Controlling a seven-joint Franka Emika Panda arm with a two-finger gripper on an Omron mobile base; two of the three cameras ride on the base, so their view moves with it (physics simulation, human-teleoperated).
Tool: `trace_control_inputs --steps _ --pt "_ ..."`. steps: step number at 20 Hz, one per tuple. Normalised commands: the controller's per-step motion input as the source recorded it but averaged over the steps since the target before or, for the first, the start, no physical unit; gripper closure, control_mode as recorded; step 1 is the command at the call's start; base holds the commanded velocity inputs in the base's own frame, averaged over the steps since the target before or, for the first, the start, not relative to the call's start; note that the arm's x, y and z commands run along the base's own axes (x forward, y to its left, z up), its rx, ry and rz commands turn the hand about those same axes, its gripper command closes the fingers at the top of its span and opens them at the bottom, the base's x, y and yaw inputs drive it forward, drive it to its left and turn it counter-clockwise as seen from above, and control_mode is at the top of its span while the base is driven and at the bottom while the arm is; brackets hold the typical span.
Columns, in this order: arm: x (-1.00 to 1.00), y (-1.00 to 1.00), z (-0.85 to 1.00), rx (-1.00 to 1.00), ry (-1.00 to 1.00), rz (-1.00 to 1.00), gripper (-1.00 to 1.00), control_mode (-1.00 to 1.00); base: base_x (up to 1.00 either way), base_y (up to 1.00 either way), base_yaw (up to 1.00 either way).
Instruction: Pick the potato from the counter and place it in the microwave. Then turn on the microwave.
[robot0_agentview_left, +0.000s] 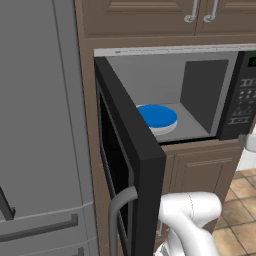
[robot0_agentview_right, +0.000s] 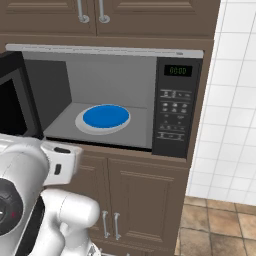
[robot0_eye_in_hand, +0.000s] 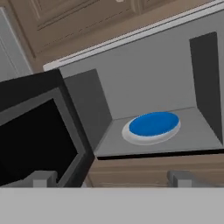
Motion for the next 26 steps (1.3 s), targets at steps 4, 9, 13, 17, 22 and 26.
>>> trace_control_inputs --steps 4,9,13,17,22,26 --pt "0.00 -0.17 -0.20 -0.19 0.00 -0.20 -1.00 -1.00 0.00 0.00 0.00" --pt "0.00 -0.15 -0.16 -0.18 0.00 -0.18 -1.00 -1.00 0.00 0.00 0.00" --pt "0.00 -0.14 -0.16 -0.16 0.00 -0.16 -1.00 -1.00 0.00 0.00 0.00" --pt "0.00 -0.11 -0.04 -0.04 0.00 -0.06 -1.00 -1.00 0.00 0.00 0.00" --pt "0.00 -0.05 -0.05 -0.03 0.00 -0.02 -1.00 -1.00 0.00 0.00 0.00" --pt "-0.03 -0.03 -0.05 -0.06 0.00 -0.03 -1.00 -1.00 0.00 0.00 0.00"
